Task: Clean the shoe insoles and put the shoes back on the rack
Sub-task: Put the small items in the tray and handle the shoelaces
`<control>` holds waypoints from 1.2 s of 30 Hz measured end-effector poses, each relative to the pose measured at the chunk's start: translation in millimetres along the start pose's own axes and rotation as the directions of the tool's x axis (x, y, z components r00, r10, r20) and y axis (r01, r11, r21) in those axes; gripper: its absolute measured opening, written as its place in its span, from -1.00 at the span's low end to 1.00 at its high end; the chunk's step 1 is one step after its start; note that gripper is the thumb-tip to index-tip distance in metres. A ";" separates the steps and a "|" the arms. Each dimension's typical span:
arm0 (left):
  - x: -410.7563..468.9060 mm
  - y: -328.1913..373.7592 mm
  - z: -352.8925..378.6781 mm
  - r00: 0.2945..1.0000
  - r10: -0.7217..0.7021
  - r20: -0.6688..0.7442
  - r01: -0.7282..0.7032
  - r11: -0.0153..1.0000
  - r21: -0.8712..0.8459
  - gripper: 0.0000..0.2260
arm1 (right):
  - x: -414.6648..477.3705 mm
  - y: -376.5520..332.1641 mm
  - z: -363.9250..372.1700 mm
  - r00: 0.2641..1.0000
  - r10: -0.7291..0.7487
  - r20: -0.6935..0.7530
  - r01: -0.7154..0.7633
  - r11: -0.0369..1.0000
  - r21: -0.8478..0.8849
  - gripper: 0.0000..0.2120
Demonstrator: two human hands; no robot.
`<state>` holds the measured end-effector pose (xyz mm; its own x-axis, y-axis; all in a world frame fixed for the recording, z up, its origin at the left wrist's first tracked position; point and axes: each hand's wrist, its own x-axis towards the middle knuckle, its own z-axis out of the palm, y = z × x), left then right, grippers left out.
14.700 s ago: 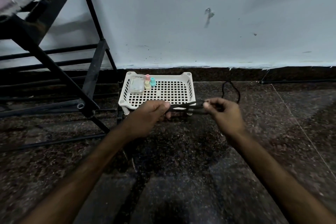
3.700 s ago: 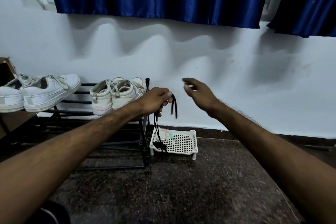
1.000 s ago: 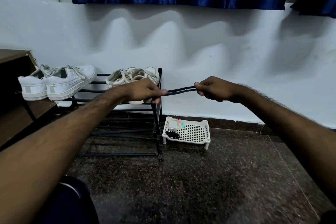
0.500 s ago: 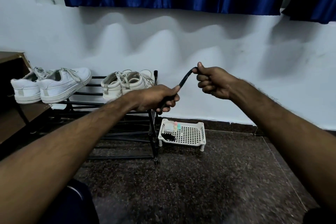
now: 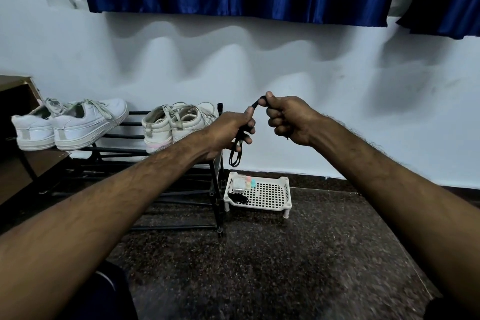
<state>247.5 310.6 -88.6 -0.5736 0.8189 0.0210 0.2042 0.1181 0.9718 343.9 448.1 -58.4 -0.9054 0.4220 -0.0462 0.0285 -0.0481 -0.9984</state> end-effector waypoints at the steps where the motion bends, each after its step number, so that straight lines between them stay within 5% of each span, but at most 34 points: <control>1: 0.4 1.7 0.0 0.999 0.012 -0.045 -0.011 1.000 0.018 -0.64 | 0.2 0.2 -0.9 1.000 0.000 -0.020 0.000 1.000 0.025 -0.74; 4: 2.7 6.8 0.1 0.986 0.055 -0.157 -0.044 0.996 0.075 -0.63 | -0.1 4.0 1.2 0.995 -0.029 -0.092 0.031 0.999 0.023 -0.73; 9: 8.7 13.0 -6.2 0.968 0.072 -0.240 -0.097 0.991 -0.097 -0.66 | -0.5 17.6 23.8 0.978 -0.148 -0.144 0.127 0.981 -0.143 -0.69; 18: 9.4 14.6 5.5 0.966 0.142 -0.214 -0.191 0.954 -0.229 -0.74 | 3.6 32.8 46.4 0.970 -0.209 -0.123 0.216 0.975 0.049 -0.71; 27: 12.5 14.9 -4.3 0.981 -0.015 -0.192 -0.041 0.957 -0.286 -0.71 | -0.5 37.6 59.7 0.968 -0.210 -0.137 0.224 0.970 0.096 -0.67; 36: 10.7 7.9 -10.5 0.968 -0.029 -0.248 0.014 0.998 -0.063 -0.72 | -2.0 38.8 44.1 0.969 -0.187 0.164 0.240 0.875 -0.419 -0.58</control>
<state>234.6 314.5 -78.2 -0.7584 0.6498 0.0502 0.1455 0.0937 0.9849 328.1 405.4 -95.7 -0.9516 0.2695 0.1475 -0.0150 0.4389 -0.8984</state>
